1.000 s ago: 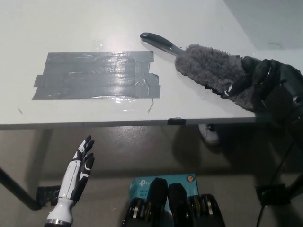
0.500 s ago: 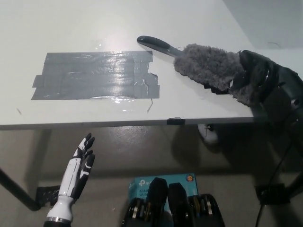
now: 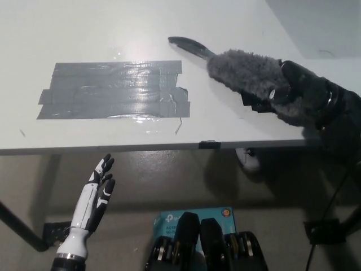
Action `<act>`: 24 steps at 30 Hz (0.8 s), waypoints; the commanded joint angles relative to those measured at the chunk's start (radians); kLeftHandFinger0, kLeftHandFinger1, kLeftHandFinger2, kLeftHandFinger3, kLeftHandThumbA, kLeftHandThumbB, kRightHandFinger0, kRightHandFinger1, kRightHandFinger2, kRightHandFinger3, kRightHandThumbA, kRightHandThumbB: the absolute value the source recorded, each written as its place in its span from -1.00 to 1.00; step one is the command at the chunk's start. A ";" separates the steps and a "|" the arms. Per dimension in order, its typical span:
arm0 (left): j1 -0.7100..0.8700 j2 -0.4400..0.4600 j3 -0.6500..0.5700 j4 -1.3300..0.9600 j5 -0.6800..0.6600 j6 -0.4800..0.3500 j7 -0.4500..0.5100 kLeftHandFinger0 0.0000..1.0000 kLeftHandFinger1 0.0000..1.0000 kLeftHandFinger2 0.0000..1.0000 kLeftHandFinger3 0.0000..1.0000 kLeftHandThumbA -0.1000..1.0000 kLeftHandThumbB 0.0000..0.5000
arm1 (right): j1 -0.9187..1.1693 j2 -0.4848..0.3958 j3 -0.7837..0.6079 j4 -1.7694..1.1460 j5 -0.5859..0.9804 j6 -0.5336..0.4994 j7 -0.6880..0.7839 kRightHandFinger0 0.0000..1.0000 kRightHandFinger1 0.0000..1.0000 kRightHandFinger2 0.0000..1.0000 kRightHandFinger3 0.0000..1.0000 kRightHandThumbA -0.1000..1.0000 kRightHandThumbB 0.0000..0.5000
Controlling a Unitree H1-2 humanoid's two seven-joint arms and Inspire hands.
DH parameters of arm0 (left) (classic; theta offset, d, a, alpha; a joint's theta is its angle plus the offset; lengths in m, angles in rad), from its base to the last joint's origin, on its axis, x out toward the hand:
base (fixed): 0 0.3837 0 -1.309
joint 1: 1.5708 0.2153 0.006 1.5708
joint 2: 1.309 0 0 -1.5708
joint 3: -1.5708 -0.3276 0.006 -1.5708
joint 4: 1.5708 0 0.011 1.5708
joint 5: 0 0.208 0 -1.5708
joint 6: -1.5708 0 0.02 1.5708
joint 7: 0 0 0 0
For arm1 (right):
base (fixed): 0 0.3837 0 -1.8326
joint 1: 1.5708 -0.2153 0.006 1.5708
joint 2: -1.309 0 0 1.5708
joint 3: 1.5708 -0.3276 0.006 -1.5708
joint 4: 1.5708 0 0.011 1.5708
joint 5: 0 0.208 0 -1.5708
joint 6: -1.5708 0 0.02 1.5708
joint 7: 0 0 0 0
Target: A grey duster is kept infront of the robot in the middle of the table and the robot extends its right arm to grab the duster, picks it up and hands it to a person
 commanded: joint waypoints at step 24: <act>-0.030 0.015 0.003 -0.005 -0.001 -0.036 0.013 0.88 1.00 1.00 1.00 1.00 -0.28 | 0.175 0.062 -0.446 -0.380 1.014 0.231 0.297 -1.00 -0.05 0.86 1.00 -1.00 -0.20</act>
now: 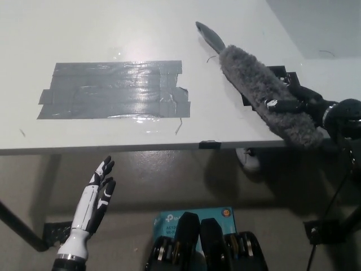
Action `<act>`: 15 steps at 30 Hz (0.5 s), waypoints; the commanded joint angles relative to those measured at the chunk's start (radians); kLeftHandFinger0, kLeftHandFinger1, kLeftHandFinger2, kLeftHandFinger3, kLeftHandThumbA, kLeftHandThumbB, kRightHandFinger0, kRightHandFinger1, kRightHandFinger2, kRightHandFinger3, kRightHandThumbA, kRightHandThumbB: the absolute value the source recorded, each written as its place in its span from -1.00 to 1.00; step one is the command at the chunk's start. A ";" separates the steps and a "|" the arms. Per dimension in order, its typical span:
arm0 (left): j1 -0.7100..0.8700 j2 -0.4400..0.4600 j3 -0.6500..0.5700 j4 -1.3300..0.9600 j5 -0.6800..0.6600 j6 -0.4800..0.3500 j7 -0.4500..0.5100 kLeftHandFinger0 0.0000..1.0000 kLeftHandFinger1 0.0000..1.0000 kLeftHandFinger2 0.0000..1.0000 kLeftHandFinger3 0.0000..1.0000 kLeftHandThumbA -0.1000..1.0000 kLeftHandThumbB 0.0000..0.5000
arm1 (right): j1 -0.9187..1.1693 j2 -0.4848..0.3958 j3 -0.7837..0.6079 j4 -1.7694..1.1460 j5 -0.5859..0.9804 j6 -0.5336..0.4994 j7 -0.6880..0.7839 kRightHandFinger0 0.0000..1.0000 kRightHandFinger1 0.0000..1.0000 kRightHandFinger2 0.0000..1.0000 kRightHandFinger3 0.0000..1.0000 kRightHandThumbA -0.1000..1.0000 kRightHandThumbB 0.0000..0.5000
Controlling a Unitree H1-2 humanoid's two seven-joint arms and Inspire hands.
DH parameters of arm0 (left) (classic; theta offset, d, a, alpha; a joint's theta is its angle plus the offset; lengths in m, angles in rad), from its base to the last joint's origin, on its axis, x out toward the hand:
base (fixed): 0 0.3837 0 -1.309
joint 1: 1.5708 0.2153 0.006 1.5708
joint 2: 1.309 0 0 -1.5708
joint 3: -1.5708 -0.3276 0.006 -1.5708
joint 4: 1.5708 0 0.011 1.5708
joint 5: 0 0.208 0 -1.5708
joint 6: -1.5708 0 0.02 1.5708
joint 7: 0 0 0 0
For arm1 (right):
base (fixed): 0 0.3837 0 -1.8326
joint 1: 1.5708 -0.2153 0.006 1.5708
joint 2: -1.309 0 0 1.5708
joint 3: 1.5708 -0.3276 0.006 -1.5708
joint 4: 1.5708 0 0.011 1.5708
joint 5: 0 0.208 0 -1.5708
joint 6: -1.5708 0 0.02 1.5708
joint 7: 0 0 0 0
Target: A grey duster is kept infront of the robot in the middle of the table and the robot extends its right arm to grab the duster, picks it up and hands it to a person
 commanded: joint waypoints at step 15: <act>-0.037 0.020 0.003 -0.030 -0.001 -0.037 0.015 0.87 1.00 1.00 1.00 1.00 -0.24 | 0.172 0.111 -0.034 -0.672 1.135 0.112 -0.317 -1.00 0.03 0.87 1.00 -1.00 -0.26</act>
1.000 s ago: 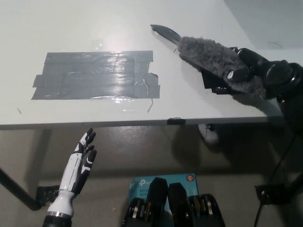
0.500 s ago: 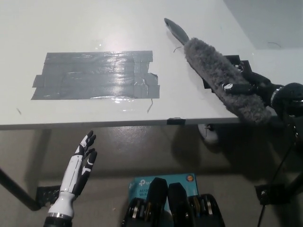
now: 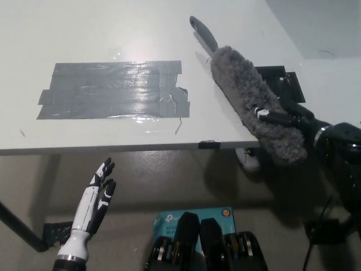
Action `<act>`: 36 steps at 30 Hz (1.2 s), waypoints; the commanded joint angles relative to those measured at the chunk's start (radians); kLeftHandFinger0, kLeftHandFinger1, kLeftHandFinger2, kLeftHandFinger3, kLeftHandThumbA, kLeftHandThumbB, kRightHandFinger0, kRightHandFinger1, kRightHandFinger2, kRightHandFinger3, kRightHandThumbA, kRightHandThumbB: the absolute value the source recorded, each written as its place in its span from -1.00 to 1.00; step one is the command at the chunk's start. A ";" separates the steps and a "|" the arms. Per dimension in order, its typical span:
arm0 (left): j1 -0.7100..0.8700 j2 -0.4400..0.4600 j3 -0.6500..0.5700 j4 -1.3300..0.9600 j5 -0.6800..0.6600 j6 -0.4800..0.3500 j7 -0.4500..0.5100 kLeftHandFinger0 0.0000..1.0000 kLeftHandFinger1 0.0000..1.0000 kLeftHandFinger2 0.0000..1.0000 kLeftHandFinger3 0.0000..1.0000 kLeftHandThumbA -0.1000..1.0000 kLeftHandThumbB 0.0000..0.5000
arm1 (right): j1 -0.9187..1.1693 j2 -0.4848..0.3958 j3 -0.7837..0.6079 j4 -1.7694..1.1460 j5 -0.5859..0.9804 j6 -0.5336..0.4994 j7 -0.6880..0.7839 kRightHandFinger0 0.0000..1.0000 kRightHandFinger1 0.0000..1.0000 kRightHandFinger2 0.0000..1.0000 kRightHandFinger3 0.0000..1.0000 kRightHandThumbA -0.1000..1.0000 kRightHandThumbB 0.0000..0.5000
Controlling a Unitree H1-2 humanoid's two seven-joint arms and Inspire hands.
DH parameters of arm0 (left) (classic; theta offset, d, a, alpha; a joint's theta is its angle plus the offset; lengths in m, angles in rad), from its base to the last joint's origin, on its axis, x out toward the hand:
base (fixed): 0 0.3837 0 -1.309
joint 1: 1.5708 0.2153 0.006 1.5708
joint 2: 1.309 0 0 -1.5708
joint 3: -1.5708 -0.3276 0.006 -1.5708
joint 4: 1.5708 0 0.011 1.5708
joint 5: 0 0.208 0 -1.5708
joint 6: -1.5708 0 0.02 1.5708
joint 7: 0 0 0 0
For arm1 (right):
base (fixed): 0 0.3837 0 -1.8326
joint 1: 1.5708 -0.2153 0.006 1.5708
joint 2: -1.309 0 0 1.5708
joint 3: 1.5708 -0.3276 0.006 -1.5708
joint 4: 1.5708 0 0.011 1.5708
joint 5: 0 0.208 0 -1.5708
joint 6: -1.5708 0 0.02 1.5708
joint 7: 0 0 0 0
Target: A grey duster is kept infront of the robot in the middle of the table and the robot extends its right arm to grab the duster, picks it up and hands it to a person
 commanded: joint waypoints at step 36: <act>-0.044 0.027 0.000 -0.038 -0.003 -0.039 0.020 0.88 1.00 1.00 1.00 1.00 -0.23 | 0.318 0.408 -0.117 -0.857 1.072 0.084 -0.516 -1.00 -0.05 0.67 1.00 -1.00 -0.65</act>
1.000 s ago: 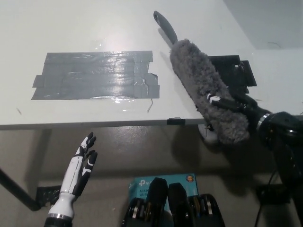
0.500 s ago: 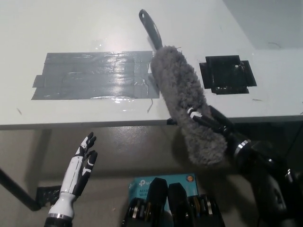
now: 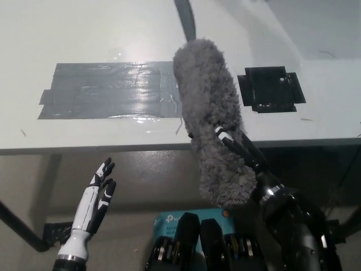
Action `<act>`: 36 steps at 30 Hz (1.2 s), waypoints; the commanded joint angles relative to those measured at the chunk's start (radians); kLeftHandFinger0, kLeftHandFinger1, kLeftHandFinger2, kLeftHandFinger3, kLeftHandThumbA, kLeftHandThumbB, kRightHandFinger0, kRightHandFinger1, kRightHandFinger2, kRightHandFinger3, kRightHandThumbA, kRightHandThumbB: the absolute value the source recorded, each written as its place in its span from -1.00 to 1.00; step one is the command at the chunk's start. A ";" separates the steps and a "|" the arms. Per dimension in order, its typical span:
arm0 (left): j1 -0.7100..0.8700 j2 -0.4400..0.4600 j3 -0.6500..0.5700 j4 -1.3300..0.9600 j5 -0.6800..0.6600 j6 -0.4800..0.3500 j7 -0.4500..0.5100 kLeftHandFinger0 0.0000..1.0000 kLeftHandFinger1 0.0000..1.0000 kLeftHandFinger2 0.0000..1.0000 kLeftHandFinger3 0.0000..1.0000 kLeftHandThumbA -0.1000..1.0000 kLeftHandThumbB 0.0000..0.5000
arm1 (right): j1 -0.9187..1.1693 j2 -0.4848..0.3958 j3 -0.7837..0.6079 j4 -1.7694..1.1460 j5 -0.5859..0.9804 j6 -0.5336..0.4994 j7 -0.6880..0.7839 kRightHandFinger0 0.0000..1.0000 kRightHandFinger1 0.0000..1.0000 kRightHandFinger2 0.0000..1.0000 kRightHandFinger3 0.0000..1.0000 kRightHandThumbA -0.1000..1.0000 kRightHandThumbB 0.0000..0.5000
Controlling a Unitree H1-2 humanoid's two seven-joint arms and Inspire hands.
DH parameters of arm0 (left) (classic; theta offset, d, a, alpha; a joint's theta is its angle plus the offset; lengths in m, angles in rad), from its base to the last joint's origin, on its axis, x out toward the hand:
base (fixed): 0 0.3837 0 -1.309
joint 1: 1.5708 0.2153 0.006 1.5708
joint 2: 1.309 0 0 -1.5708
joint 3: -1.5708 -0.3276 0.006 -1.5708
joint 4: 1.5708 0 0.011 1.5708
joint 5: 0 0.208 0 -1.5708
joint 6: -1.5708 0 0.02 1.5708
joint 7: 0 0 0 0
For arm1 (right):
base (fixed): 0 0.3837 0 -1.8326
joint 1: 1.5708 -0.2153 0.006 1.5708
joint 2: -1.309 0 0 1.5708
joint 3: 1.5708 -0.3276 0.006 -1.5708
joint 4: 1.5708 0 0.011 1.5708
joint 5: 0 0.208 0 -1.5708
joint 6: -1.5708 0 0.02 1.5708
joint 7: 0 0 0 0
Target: A grey duster is kept infront of the robot in the middle of the table and the robot extends its right arm to grab the duster, picks it up and hands it to a person
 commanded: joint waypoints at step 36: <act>-0.056 0.026 0.001 -0.044 -0.002 -0.039 0.012 0.89 1.00 1.00 1.00 1.00 -0.24 | -0.016 -0.168 0.192 -0.324 0.546 0.011 -0.223 1.00 1.00 1.00 1.00 0.43 0.85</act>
